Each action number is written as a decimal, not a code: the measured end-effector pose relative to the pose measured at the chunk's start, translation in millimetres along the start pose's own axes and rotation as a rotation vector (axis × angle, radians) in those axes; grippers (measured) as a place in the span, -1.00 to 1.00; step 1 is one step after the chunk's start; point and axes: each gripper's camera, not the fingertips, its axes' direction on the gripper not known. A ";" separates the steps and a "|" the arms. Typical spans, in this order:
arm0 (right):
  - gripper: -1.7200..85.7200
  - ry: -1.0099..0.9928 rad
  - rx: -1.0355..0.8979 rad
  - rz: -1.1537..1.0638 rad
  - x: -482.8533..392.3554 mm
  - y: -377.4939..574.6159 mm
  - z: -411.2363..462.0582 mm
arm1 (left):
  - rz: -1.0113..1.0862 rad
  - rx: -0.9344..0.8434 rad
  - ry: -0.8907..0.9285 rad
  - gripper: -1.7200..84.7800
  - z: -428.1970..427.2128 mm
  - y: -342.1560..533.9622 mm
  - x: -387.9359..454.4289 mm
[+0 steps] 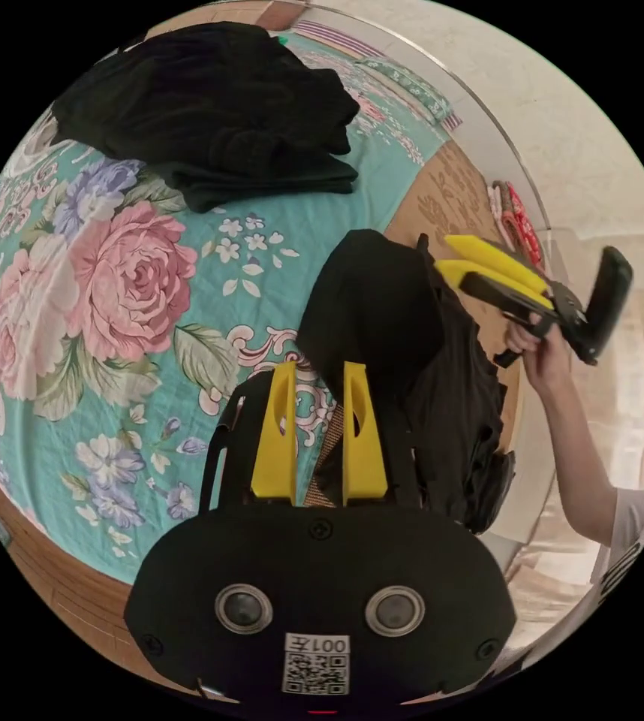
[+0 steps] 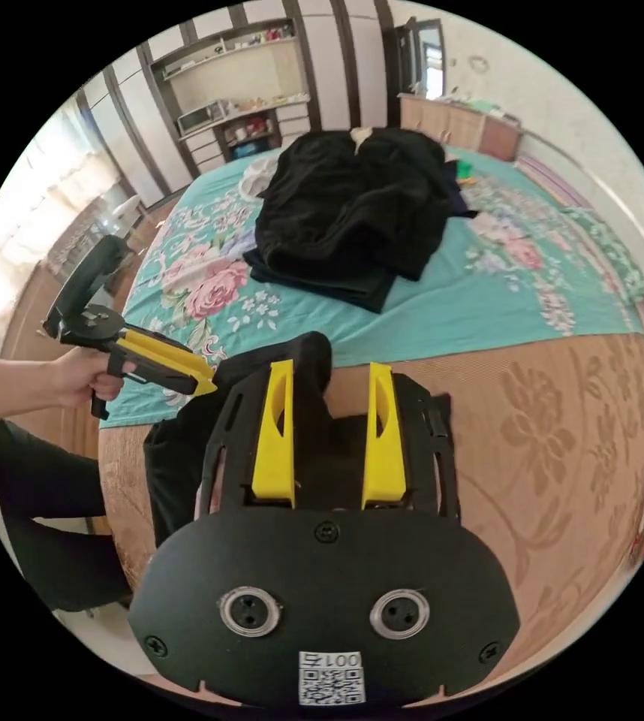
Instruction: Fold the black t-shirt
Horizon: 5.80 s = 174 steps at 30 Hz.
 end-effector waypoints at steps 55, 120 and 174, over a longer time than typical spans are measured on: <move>-0.95 -1.020 0.465 -0.244 244.6 -49.0 -176.5 | 0.361 -0.294 0.726 -0.62 -98.3 -196.6 -310.8; -0.68 -0.254 -0.203 0.123 37.6 -3.4 -160.2 | 1.209 -0.425 -0.108 -0.85 115.4 151.4 169.7; -0.96 -0.120 -0.189 -0.031 74.4 -58.9 -29.8 | 0.052 -0.227 -0.273 -0.98 36.0 75.2 3.1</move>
